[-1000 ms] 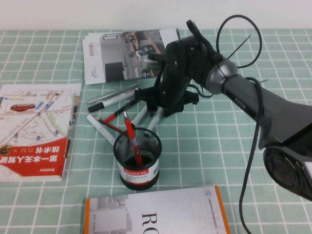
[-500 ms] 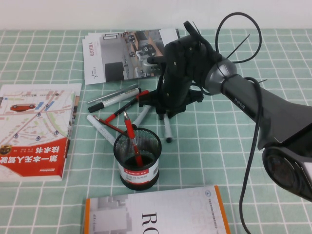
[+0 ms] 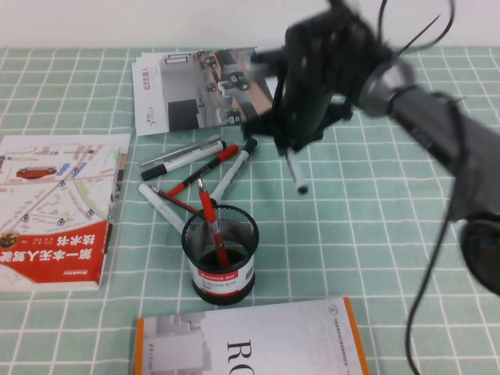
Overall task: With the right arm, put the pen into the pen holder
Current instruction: Place the pen onto the pen holder
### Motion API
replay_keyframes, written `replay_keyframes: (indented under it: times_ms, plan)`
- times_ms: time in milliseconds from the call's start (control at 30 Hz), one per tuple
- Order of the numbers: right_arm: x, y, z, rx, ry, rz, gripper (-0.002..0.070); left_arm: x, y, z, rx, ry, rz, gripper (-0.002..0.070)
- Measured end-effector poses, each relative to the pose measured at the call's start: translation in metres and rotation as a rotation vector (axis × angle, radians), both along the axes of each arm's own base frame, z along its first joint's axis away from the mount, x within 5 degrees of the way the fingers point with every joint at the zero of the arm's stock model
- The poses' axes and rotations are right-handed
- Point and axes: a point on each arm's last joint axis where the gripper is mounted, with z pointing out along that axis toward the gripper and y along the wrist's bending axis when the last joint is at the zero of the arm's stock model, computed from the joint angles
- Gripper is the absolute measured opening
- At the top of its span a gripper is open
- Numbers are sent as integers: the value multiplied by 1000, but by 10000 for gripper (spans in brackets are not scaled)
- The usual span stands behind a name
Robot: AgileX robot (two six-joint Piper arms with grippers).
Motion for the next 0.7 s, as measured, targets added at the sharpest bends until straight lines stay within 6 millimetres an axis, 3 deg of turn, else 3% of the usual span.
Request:
replay_keyframes:
  times_ms: [100,333,500,700]
  plan:
    - [-11,-8,29,7,-40,5,114,0,0,0,0,0,0,-4]
    - [-51,-35,59,-10,-65,15,113,0,0,0,0,0,0,-4]
    - [-99,-59,68,124,-213,50,113,0,0,0,0,0,0,-4]
    - [-162,-90,76,355,-541,97,113,0,0,0,0,0,0,-4]
